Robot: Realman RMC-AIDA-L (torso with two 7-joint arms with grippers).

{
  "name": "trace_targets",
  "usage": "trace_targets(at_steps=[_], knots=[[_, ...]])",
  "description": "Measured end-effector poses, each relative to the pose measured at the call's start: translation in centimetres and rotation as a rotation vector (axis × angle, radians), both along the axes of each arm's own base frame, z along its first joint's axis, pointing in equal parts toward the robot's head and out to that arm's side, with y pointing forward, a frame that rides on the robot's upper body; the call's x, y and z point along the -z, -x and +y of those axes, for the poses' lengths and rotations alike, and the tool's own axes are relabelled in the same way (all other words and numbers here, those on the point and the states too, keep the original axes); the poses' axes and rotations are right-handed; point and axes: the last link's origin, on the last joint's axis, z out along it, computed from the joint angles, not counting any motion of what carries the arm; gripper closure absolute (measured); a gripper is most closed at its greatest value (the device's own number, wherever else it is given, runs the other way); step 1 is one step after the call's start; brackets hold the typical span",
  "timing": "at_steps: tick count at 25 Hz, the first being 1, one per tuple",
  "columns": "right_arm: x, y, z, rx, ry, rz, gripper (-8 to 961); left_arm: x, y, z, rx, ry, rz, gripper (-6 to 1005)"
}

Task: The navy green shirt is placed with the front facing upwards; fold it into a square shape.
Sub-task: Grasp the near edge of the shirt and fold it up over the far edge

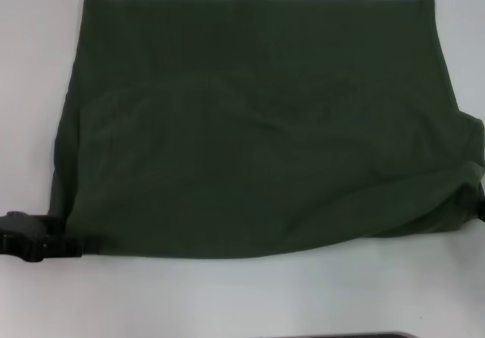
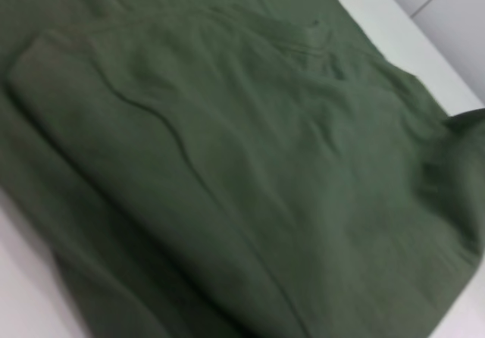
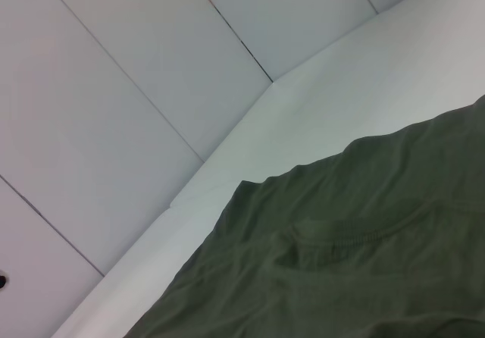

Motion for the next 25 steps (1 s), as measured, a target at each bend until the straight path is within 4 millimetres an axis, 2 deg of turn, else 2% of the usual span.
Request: trace_targets(at_steps=[4, 21, 25], knots=[[-0.02, 0.07, 0.17, -0.003, 0.000, 0.001, 944, 0.45, 0.14, 0.49, -0.007, 0.003, 0.029, 288], [-0.02, 0.11, 0.24, -0.008, 0.000, -0.002, 943, 0.71, -0.02, 0.50, 0.013, 0.027, 0.034, 941], [-0.02, 0.04, 0.10, -0.005, -0.001, -0.003, 943, 0.62, -0.14, 0.26, 0.028, 0.037, 0.024, 951]])
